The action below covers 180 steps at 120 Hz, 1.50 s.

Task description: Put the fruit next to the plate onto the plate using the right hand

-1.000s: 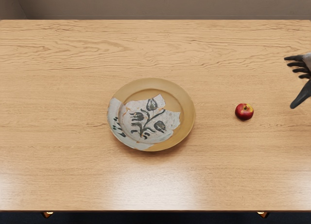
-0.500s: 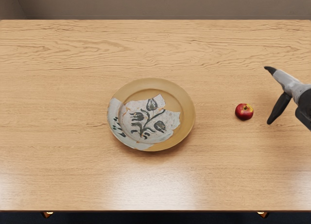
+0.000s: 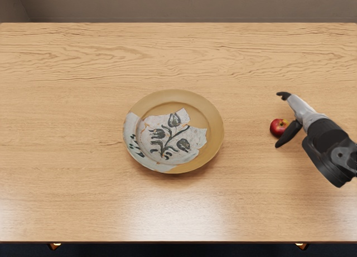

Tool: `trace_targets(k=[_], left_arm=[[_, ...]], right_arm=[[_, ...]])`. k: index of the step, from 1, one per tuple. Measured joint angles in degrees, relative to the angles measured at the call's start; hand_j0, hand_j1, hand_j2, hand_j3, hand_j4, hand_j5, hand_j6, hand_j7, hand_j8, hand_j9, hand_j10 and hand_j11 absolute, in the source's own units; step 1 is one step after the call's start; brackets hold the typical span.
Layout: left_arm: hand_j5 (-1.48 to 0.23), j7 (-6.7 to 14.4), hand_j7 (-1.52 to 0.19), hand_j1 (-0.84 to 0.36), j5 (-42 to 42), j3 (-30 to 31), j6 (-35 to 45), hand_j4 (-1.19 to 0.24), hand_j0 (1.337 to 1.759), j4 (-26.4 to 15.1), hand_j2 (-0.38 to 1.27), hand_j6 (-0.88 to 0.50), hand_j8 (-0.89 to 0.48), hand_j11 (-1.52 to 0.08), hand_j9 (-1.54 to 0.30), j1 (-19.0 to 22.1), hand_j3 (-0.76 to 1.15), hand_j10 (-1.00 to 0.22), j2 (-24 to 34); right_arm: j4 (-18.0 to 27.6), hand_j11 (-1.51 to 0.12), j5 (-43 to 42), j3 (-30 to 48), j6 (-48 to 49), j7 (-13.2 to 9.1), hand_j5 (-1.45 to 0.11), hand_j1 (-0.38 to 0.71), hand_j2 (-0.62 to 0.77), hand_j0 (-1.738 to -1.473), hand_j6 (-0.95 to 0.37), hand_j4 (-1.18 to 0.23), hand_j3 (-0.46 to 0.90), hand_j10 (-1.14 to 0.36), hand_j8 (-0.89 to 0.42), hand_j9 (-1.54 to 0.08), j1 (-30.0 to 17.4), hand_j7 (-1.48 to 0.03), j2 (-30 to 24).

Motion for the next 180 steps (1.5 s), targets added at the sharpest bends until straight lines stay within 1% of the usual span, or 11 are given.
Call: trace_targets(k=[26,52,68,75,91,98,129,138,148,149,180], left_arm=[[-0.01,0.0,-0.01,0.34,0.0,0.03,0.0,-0.01,1.658,0.0,0.0,-0.01,-0.01,-0.01,-0.01,0.0,0.0,-0.01,0.0],[-0.01,0.0,-0.01,0.34,0.01,0.03,0.0,-0.01,1.658,0.0,0.0,-0.01,-0.01,-0.01,-0.01,0.0,0.0,-0.01,0.0],[-0.01,0.0,-0.01,0.34,0.01,0.02,0.0,-0.01,1.658,0.0,0.0,-0.01,-0.01,-0.01,-0.01,0.0,0.0,-0.01,0.0],[-0.01,0.0,-0.01,0.34,0.01,0.02,0.0,-0.01,1.658,0.01,0.0,-0.01,-0.01,-0.01,-0.01,0.0,0.0,-0.01,0.0],[-0.01,0.0,-0.01,0.34,0.01,0.02,0.0,-0.01,1.658,0.01,0.0,-0.01,-0.01,-0.01,-0.01,0.0,0.0,-0.01,0.0],[-0.01,0.0,-0.01,0.34,0.01,0.03,0.0,-0.01,1.658,0.01,0.0,-0.01,-0.01,-0.01,-0.01,0.0,0.0,-0.01,0.0],[-0.01,0.0,-0.01,0.34,0.01,0.03,0.0,-0.01,1.658,0.02,0.0,-0.01,-0.01,-0.01,-0.01,0.26,0.0,-0.01,0.0],[-0.01,0.0,-0.01,0.34,0.01,0.03,0.0,-0.01,1.658,0.04,0.0,-0.01,-0.01,-0.01,-0.01,0.26,0.0,-0.01,0.0],[-0.01,0.0,-0.01,0.34,0.01,0.03,0.0,-0.01,1.658,0.05,0.0,-0.01,-0.01,-0.01,-0.01,0.26,0.0,-0.01,0.0],[-0.01,0.0,-0.01,0.34,0.01,0.03,0.0,-0.01,1.658,0.06,0.0,-0.01,-0.01,-0.01,-0.01,0.26,0.0,-0.01,0.0],[-0.01,0.0,-0.01,0.34,0.01,0.03,0.0,-0.01,1.658,0.08,0.0,-0.01,-0.01,-0.01,-0.01,0.41,0.0,-0.01,0.0]], right_arm=[[-0.79,-0.29,-0.1,-0.15,0.28,0.01,-0.29,-0.09,-0.04,-1.658,-0.23,-0.22,0.0,-0.22,-0.22,-0.29,0.35,-0.29,0.78],[-1.78,-0.36,-0.11,-0.41,0.54,0.08,-0.37,-0.01,-0.05,-1.658,-0.29,-0.28,0.0,-0.28,-0.28,-0.36,0.16,-0.36,0.65],[-2.26,-0.41,-0.07,-0.42,0.73,0.07,-0.41,0.01,-0.05,-1.658,-0.32,-0.31,0.0,-0.31,-0.31,-0.41,0.04,-0.41,0.62],[-2.35,-0.43,0.02,-0.39,1.41,0.06,-0.43,0.02,-0.05,-1.658,-0.33,-0.32,0.0,-0.32,-0.32,-0.43,0.05,-0.42,0.37],[-2.43,-0.53,0.37,0.1,5.95,-0.03,-0.53,0.13,-0.07,-1.658,-0.41,-0.41,0.0,-0.41,-0.41,-0.53,0.14,-0.53,-1.02],[-2.42,-0.54,0.44,0.21,6.85,-0.06,-0.57,0.16,-0.07,-1.658,-0.44,-0.43,0.0,-0.42,-0.43,-0.57,0.26,-0.56,-1.26],[-2.39,-0.65,0.78,0.43,8.83,-0.32,-0.66,0.24,-0.1,-1.657,-0.51,-0.5,0.0,-0.5,-0.5,-0.66,1.12,-0.65,-0.95],[-2.39,-0.68,0.95,0.46,9.75,-0.37,-0.69,0.27,-0.07,-1.655,-0.48,-0.55,0.0,-0.54,-0.55,-0.68,1.22,-0.7,-0.9],[-2.36,-0.71,1.13,0.5,10.24,-0.4,-0.72,0.28,-0.07,-1.652,-0.46,-0.52,0.0,-0.59,-0.58,-0.71,1.27,-0.73,-0.88],[-2.35,-0.84,1.23,0.51,10.27,-0.4,-0.72,0.28,-0.07,-1.652,-0.45,-0.52,0.0,-0.59,-0.58,-0.71,1.28,-0.73,-0.88],[-2.25,-0.82,3.8,1.37,11.54,-0.22,-0.79,0.28,0.02,-1.653,-0.45,-0.53,0.0,-0.61,-0.6,-0.78,1.78,-0.78,-1.06]])
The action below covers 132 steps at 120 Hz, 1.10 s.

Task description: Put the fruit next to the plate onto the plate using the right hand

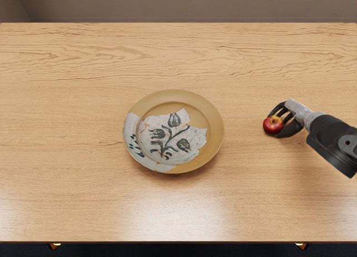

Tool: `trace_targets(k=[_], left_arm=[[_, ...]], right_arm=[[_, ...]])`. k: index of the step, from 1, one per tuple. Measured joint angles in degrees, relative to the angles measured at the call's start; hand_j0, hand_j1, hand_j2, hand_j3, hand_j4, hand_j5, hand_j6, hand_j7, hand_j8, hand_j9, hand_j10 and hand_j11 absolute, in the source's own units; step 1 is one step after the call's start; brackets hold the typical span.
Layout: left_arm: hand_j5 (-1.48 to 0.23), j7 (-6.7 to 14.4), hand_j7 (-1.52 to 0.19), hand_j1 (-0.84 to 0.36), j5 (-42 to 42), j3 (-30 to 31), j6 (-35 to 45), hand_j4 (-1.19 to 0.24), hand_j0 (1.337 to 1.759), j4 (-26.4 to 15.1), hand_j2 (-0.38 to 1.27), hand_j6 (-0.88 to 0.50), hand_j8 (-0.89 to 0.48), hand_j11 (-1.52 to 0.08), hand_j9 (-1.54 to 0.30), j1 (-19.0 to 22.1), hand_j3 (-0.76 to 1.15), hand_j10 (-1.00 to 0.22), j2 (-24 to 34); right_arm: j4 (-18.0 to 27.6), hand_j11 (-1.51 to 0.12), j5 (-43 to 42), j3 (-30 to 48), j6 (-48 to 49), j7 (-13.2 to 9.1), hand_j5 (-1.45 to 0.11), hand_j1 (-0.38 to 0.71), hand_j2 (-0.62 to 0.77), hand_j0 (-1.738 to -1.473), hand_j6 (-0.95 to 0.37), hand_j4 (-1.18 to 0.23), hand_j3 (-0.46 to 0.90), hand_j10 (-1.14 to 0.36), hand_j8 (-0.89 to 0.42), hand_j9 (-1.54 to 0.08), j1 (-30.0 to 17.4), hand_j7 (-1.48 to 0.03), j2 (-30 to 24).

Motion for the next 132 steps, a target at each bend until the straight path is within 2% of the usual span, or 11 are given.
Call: trace_targets(k=[50,90,132], left_arm=[[-0.01,0.0,-0.01,0.34,0.0,0.01,0.0,-0.01,1.658,0.0,0.0,-0.01,-0.01,-0.01,-0.01,0.45,0.0,-0.01,0.0],[-0.01,0.0,-0.01,0.34,0.0,0.08,0.0,-0.01,1.658,0.0,0.0,-0.01,-0.01,-0.01,-0.01,1.11,0.0,-0.01,0.0],[-0.01,0.0,-0.01,0.34,0.0,0.09,0.0,-0.01,1.658,0.12,0.0,-0.01,-0.01,-0.01,-0.01,1.7,0.0,-0.01,0.0]], right_arm=[[0.28,-0.81,2.77,4.37,4.3,0.03,-0.82,0.28,0.09,-1.656,-0.47,-0.57,0.0,-0.61,-0.62,-0.81,0.51,-0.8,0.19],[0.89,-0.81,5.96,5.12,6.35,-0.04,-0.82,0.27,0.1,-1.656,-0.48,-0.58,0.0,-0.61,-0.63,-0.81,3.0,-0.81,1.03],[1.37,-0.81,6.97,5.59,6.76,-0.24,-0.81,0.27,0.09,-1.656,-0.48,-0.58,0.0,-0.61,-0.63,-0.8,5.23,-0.8,4.47]])
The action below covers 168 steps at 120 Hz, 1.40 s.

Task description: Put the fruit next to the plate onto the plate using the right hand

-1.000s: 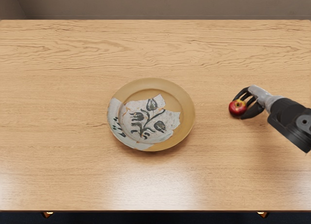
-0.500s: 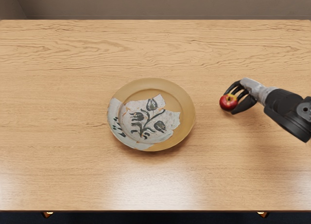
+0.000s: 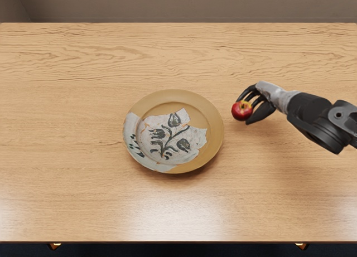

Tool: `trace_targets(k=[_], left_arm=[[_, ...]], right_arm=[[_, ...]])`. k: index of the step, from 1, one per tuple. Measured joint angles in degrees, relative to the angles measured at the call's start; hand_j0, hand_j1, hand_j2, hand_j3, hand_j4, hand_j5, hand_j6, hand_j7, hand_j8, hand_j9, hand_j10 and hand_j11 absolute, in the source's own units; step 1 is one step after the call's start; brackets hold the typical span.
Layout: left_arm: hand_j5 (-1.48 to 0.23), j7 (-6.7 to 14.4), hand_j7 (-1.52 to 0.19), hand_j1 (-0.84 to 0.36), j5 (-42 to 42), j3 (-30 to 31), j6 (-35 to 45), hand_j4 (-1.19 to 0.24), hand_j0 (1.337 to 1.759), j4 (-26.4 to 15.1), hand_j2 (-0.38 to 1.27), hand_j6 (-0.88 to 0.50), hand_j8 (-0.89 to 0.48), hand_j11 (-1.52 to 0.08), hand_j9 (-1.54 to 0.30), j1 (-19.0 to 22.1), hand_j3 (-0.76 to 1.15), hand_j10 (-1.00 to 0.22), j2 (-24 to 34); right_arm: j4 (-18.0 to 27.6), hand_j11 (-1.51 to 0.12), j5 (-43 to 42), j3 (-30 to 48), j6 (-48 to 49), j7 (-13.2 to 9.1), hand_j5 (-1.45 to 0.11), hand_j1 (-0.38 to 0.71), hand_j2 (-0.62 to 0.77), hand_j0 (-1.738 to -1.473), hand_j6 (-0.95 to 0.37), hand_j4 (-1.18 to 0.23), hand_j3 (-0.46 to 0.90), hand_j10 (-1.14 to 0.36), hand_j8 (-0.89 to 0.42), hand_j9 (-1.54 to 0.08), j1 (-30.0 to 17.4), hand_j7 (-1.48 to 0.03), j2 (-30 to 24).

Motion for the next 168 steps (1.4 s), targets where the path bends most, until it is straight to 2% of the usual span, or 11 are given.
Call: trace_targets(k=[49,161,168], left_arm=[[-0.01,0.0,-0.01,0.34,-0.02,0.0,0.0,-0.01,1.658,0.0,0.0,-0.01,-0.01,-0.01,-0.01,0.0,0.0,-0.01,0.0],[-0.01,0.0,-0.01,0.34,0.0,0.01,0.0,-0.01,1.658,-0.02,0.0,-0.01,-0.01,-0.01,-0.01,0.0,0.0,-0.01,0.0],[-0.01,0.0,-0.01,0.34,0.0,0.01,0.0,-0.01,1.658,-0.02,0.0,-0.01,-0.01,-0.01,-0.01,0.0,0.0,-0.01,0.0]], right_arm=[[0.49,-0.79,0.05,1.46,-0.01,-1.4,-0.8,0.27,0.08,-1.656,-0.48,-0.58,0.0,-0.6,-0.63,-0.79,1.52,-0.79,3.85],[0.59,-0.74,-0.06,1.57,-0.81,-1.49,-0.74,0.27,0.04,-1.657,-0.49,-0.58,0.0,-0.56,-0.64,-0.74,2.95,-0.74,12.98],[0.56,-0.71,-0.08,1.57,-1.26,-1.49,-0.71,0.25,0.02,-1.658,-0.49,-0.56,0.0,-0.54,-0.6,-0.71,2.91,-0.71,13.2]])
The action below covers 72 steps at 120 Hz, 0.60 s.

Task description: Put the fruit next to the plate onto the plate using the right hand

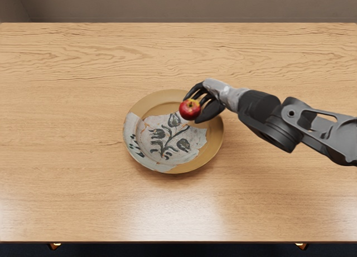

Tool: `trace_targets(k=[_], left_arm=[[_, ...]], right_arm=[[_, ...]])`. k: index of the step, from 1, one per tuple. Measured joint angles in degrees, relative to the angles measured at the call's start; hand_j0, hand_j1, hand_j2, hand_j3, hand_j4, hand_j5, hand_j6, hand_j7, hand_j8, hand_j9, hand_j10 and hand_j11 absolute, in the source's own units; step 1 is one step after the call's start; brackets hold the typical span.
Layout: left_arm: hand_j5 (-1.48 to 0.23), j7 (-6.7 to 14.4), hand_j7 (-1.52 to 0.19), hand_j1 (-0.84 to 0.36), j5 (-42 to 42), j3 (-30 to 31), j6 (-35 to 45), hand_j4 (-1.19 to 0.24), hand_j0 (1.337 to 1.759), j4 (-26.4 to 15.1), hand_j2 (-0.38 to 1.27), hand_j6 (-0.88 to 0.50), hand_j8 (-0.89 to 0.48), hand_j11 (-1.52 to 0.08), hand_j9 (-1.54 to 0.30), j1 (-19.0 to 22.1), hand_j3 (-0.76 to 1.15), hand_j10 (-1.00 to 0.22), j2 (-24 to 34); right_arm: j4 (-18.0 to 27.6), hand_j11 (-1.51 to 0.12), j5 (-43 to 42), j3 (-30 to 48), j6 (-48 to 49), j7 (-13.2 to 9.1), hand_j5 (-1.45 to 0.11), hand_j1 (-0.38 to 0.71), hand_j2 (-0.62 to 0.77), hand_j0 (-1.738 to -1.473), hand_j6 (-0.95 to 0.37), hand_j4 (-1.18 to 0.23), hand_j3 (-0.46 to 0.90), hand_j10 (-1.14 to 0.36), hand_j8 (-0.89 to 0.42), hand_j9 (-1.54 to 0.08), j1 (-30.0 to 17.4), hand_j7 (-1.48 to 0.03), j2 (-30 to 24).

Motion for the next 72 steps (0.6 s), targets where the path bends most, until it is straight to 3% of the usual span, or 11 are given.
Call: trace_targets(k=[32,72], left_arm=[[-0.01,0.0,-0.01,0.34,0.0,-0.04,0.0,-0.01,1.658,-0.2,0.0,-0.01,-0.01,-0.01,-0.01,0.19,0.0,-0.01,0.0],[-0.01,0.01,-0.01,0.34,0.1,0.08,0.0,-0.01,1.658,-0.23,0.0,-0.01,-0.01,-0.01,-0.01,0.26,0.0,-0.01,0.0]], right_arm=[[-0.03,-0.46,-0.04,0.0,-1.99,0.0,-0.46,0.07,-0.03,-1.658,-0.34,-0.36,0.0,-0.36,-0.37,-0.46,-0.04,-0.46,-0.03],[0.04,-0.28,0.03,1.58,-1.44,0.01,-0.28,-0.1,-0.03,-1.658,-0.21,-0.21,0.0,-0.21,-0.22,-0.28,0.46,-0.28,-1.42]])
